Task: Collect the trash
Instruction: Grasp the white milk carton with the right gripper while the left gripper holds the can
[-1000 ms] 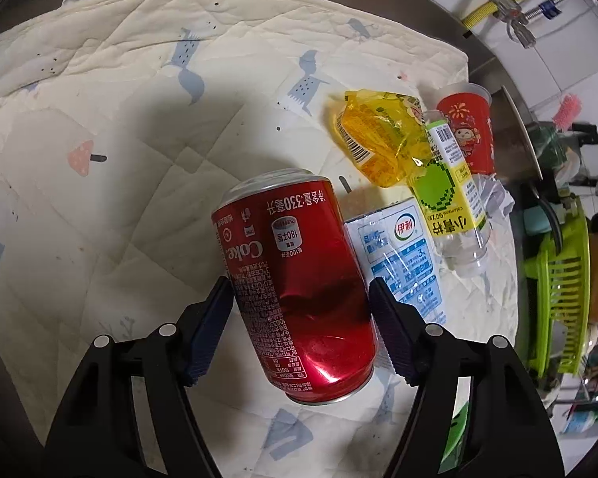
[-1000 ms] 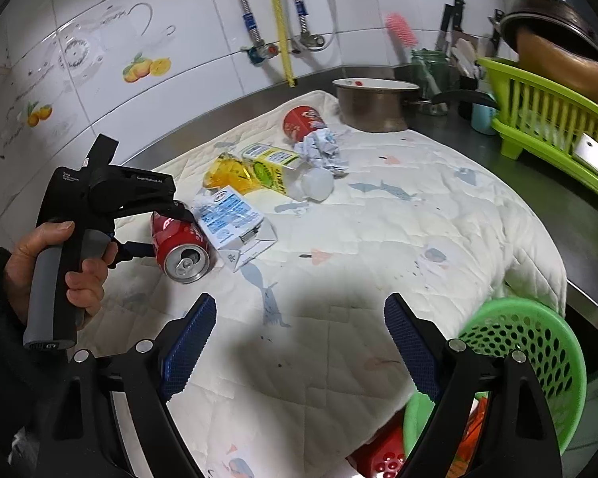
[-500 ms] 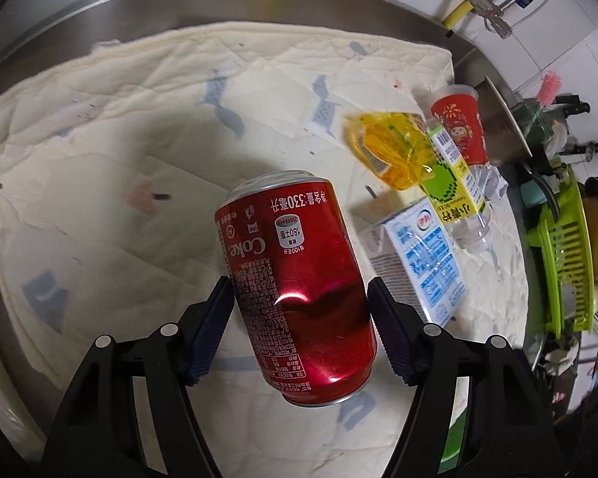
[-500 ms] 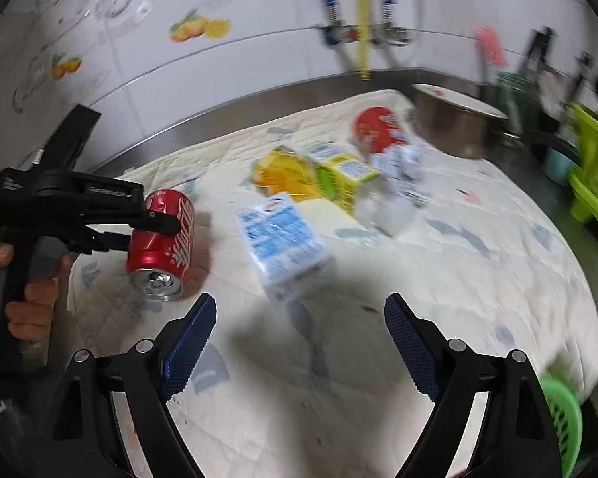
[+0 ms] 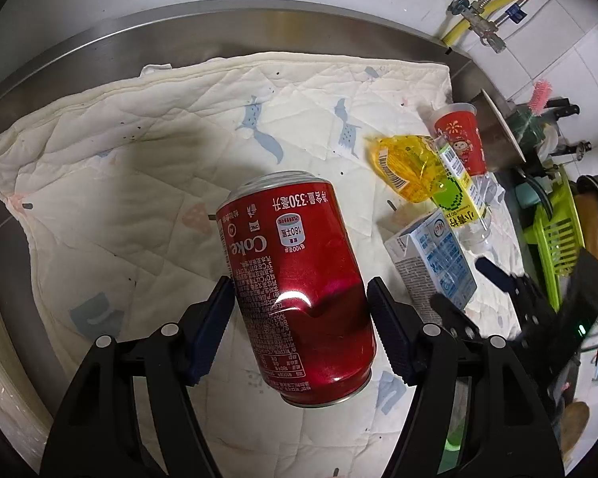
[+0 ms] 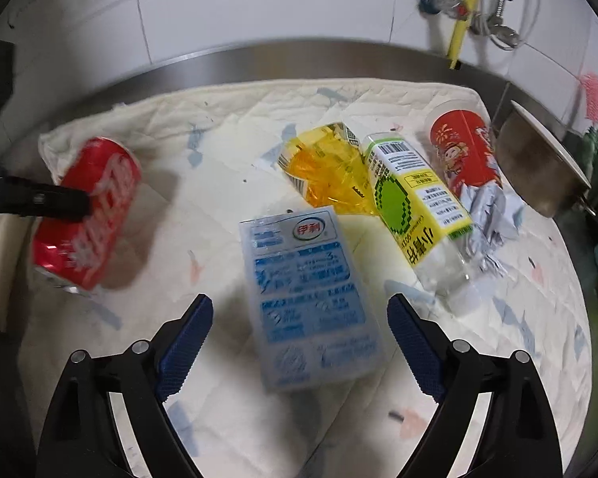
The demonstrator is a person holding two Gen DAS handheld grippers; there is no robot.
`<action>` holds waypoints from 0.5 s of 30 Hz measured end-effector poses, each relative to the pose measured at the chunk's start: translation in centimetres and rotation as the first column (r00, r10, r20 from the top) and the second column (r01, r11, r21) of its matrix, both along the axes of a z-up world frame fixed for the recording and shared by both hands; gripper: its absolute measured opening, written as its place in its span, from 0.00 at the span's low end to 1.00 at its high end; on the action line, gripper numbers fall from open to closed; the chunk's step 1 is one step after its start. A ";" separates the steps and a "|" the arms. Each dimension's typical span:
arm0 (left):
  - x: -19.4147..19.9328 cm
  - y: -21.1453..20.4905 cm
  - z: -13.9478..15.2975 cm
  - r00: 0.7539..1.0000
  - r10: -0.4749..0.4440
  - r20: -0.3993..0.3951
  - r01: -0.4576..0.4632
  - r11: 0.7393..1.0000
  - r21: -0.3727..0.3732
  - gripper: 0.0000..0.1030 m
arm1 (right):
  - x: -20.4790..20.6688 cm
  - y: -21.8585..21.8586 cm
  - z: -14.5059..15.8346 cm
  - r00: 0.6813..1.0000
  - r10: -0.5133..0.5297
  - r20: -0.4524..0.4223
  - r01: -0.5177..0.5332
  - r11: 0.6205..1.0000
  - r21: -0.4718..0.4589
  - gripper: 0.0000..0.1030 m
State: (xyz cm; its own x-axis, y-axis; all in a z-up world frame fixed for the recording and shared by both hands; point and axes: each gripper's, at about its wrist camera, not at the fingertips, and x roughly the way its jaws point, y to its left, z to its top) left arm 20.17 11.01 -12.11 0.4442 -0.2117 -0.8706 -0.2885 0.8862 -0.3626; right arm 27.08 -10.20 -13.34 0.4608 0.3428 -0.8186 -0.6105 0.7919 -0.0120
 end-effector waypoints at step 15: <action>-0.4 -0.2 0.2 1.000 -0.017 0.011 0.017 1.000 0.005 0.65 | 2.2 1.7 -2.8 0.998 -0.010 -0.064 0.007 0.999 -0.044 0.65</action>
